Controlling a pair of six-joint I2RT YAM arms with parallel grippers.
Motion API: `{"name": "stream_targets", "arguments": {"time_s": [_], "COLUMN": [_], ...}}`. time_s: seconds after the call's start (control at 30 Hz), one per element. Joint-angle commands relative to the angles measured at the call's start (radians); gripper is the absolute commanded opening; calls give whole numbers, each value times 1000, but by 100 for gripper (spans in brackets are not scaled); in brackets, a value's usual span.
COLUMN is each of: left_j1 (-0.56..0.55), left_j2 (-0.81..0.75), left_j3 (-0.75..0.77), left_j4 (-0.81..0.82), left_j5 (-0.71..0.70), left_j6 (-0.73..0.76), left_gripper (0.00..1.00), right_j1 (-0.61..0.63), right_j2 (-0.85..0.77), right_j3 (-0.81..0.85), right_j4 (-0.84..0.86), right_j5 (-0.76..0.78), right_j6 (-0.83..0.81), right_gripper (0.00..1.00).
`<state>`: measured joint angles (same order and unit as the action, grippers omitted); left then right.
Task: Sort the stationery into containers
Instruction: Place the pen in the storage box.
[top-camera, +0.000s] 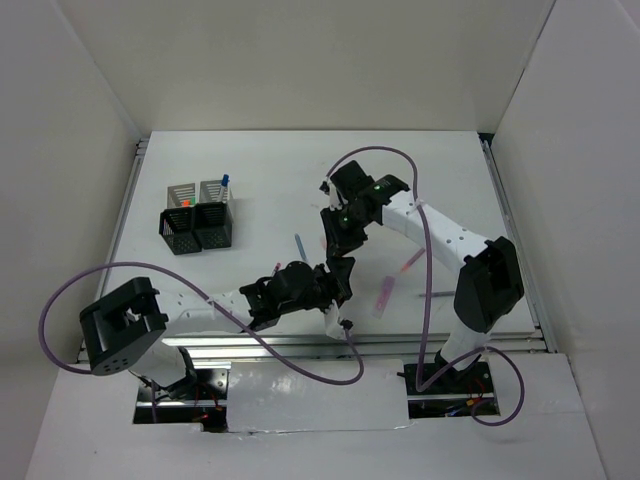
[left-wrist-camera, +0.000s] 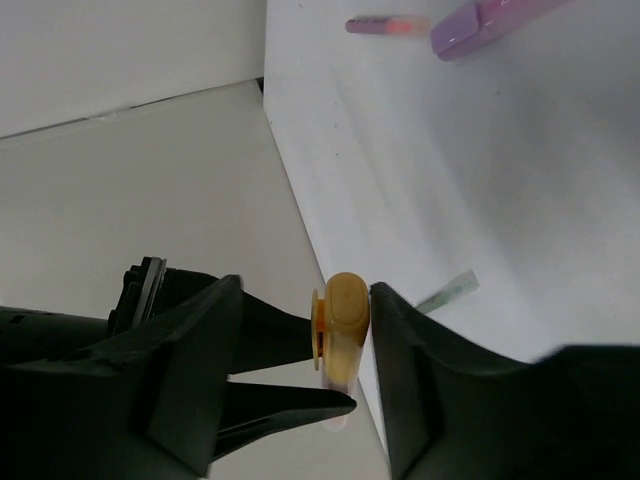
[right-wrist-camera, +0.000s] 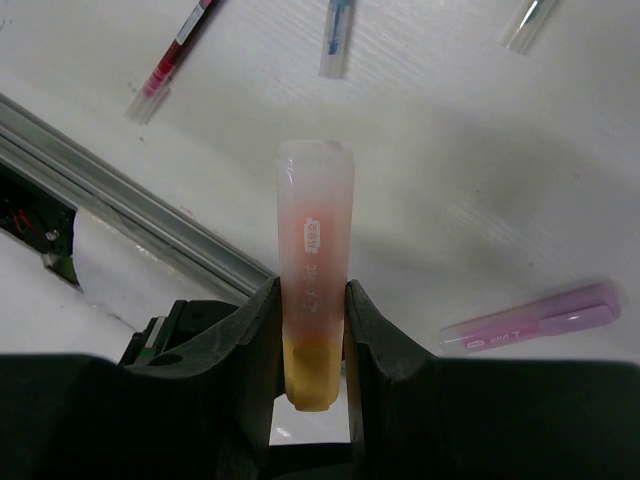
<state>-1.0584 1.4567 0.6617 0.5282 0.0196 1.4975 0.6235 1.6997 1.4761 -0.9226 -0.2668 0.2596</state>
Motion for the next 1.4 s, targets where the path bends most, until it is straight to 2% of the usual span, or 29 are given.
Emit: {"name": "stream_targets", "arguments": {"time_s": [0.0,0.07,0.1,0.2,0.23,0.3,0.33,0.37,0.4,0.43,0.5,0.53,0.63,0.67,0.7,0.73,0.77,0.83,0.87,0.9,0.93,0.97,1.0,1.03,1.07,1.17,1.2,1.37], "left_j1": [12,14,14,12,12,11,9,6,-3,-9,-43,-58,-106,-103,-83,-53,45,179,342,442,641,744,950,1051,1233,1420,1498,1618], "left_j2": [19,24,25,21,19,4,-16,-30,-44,-62,-151,-220,-355,-383,-406,-439,-452,-491,-502,-513,-516,-515,-494,-451,-423,-328,-314,-230], "left_j3": [35,35,33,33,32,23,19,13,4,-8,-49,-54,-5,77,120,177,273,337,370,381,389,392,391,392,403,400,377,345], "left_j4": [49,35,32,20,15,9,4,-11,-26,-43,-77,-101,-261,-314,-397,-449,-500,-568,-571,-571,-559,-548,-507,-491,-466,-400,-332,-231], "left_j5": [26,32,34,34,37,37,37,37,34,34,34,28,-9,-15,-15,-15,-9,64,92,127,196,244,358,455,509,635,652,779], "left_j6": [27,33,32,36,36,36,33,27,24,27,-2,-26,-254,-451,-576,-688,-879,-1055,-1189,-1251,-1305,-1394,-1477,-1543,-1627,-1709,-1746,-1780], "left_gripper": [62,54,46,33,30,19,15,9,4,3,0,0,0,0,0,0,0,0,0,0,0,0,0,0,0,0,0,0], "right_j1": [4,4,2,4,4,4,2,4,2,-2,-39,-62,-220,-264,-359,-404,-447,-542,-562,-577,-600,-607,-616,-616,-616,-598,-597,-582], "right_j2": [5,5,6,8,14,17,20,20,21,23,28,29,46,48,37,22,2,-72,-98,-121,-161,-175,-210,-244,-259,-279,-279,-301], "right_j3": [46,44,44,49,58,69,84,93,102,125,153,186,283,303,311,302,288,227,208,187,159,152,121,89,72,56,58,15], "right_j4": [-21,-21,-22,-22,-25,-35,-38,-41,-48,-53,-64,-67,-87,-76,-62,-35,20,77,124,143,148,148,152,159,171,163,150,137], "right_j5": [9,9,5,-17,-25,-43,-48,-46,-45,-38,-37,-46,-64,-45,-40,-37,-7,8,35,38,38,38,3,-44,-61,-100,-110,-176], "right_j6": [15,13,10,3,-11,-34,-51,-60,-72,-95,-114,-153,-201,-207,-214,-235,-244,-297,-312,-325,-357,-370,-393,-413,-421,-428,-427,-445], "right_gripper": [0,0,0,0,6,29,54,64,81,86,94,95,93,92,90,90,90,90,90,91,92,93,94,94,94,92,92,89]}}
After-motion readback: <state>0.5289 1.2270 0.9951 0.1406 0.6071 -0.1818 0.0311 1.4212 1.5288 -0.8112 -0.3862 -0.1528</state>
